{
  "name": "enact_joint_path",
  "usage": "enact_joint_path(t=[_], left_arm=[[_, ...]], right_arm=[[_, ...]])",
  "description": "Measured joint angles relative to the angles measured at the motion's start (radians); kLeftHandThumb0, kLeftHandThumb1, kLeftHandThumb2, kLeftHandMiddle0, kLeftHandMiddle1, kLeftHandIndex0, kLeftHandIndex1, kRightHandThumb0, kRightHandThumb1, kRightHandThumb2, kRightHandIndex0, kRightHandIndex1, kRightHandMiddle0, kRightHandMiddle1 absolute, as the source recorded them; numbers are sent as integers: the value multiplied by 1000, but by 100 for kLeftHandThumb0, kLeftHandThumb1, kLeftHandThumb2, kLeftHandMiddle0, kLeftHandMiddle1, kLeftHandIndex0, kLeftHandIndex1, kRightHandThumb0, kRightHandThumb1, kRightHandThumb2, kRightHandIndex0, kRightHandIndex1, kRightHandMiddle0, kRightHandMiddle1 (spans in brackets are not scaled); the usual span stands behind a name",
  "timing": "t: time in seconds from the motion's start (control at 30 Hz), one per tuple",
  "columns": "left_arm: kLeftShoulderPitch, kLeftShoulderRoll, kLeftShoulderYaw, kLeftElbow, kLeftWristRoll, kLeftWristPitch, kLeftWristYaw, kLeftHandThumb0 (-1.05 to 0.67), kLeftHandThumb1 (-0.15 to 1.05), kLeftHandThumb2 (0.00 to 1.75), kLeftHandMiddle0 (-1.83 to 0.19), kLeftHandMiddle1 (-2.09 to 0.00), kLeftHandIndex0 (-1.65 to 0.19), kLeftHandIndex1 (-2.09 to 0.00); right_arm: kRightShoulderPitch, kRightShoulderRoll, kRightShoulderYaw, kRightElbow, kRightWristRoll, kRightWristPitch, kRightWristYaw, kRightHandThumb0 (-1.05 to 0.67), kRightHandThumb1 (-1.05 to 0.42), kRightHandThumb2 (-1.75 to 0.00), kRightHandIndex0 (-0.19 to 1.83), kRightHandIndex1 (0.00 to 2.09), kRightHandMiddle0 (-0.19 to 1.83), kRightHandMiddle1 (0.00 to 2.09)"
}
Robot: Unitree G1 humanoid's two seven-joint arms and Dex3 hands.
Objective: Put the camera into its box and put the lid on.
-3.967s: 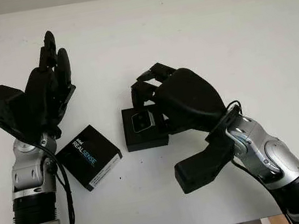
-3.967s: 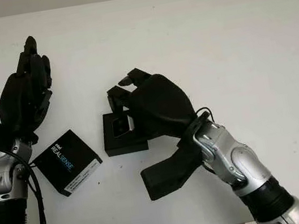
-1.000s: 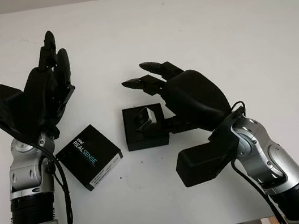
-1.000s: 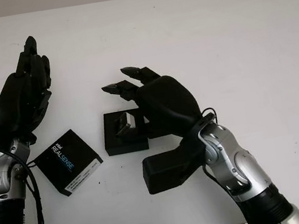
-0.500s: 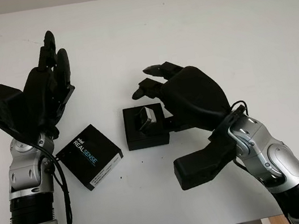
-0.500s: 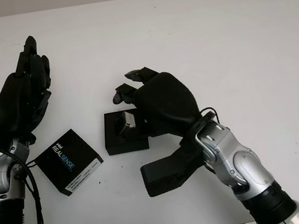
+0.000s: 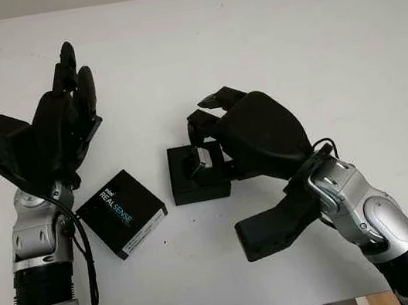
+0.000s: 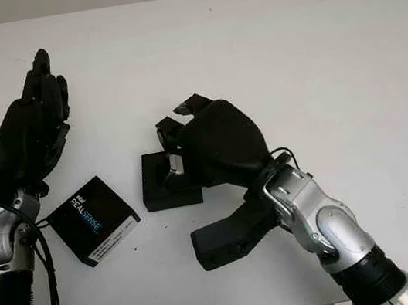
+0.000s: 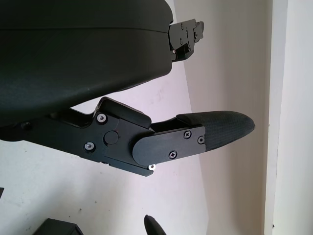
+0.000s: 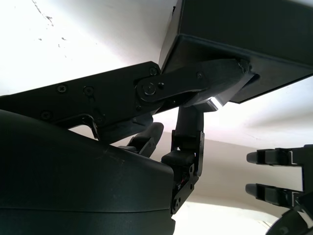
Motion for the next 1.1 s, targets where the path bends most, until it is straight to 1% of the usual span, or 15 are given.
enact_joint_path(t=[0.13,0.2,0.27,0.37,0.43,0.5,0.57,0.63,0.8,1.1], left_arm=[[0,0,0,0,0,0,1,-82,105,61,19,0,19,0],[0,0,0,0,-1,0,1,-82,105,61,19,0,19,0],[0,0,0,0,-1,0,2,-81,105,62,19,0,19,0],[0,0,0,0,-1,0,1,-82,105,62,19,0,19,0],[0,0,0,0,-2,0,1,-82,105,61,19,0,19,0],[0,0,0,0,-3,0,1,-82,105,61,19,0,19,0],[0,0,0,0,-4,1,1,-81,105,61,19,0,19,0],[0,0,1,0,-4,0,1,-81,105,61,19,0,19,0],[0,0,1,0,-4,0,0,-81,105,61,19,0,19,0],[0,6,2,0,-4,0,-5,-82,105,61,19,0,19,0]], right_arm=[[0,-1,0,0,4,-12,-7,-68,-99,-5,34,76,47,171],[0,0,-1,0,32,-16,4,-60,-99,-5,31,84,48,172],[-2,2,-5,0,63,-17,24,-55,-99,-5,28,89,48,168],[-3,5,-11,0,117,-18,42,-52,-99,-5,27,93,48,157],[-3,12,-20,15,176,-35,33,-50,-99,-5,27,99,49,156],[-4,28,-33,52,245,-68,1,-49,-98,-5,22,105,47,154],[-6,41,-42,93,299,-84,-19,-49,-98,-5,18,106,46,151],[-7,56,-51,136,344,-89,-37,-48,-97,-5,16,108,48,154],[-9,78,-61,211,416,-103,-75,-47,-97,-5,14,110,45,155],[-38,100,-97,245,442,-86,-128,-46,-95,-5,17,111,46,153]])
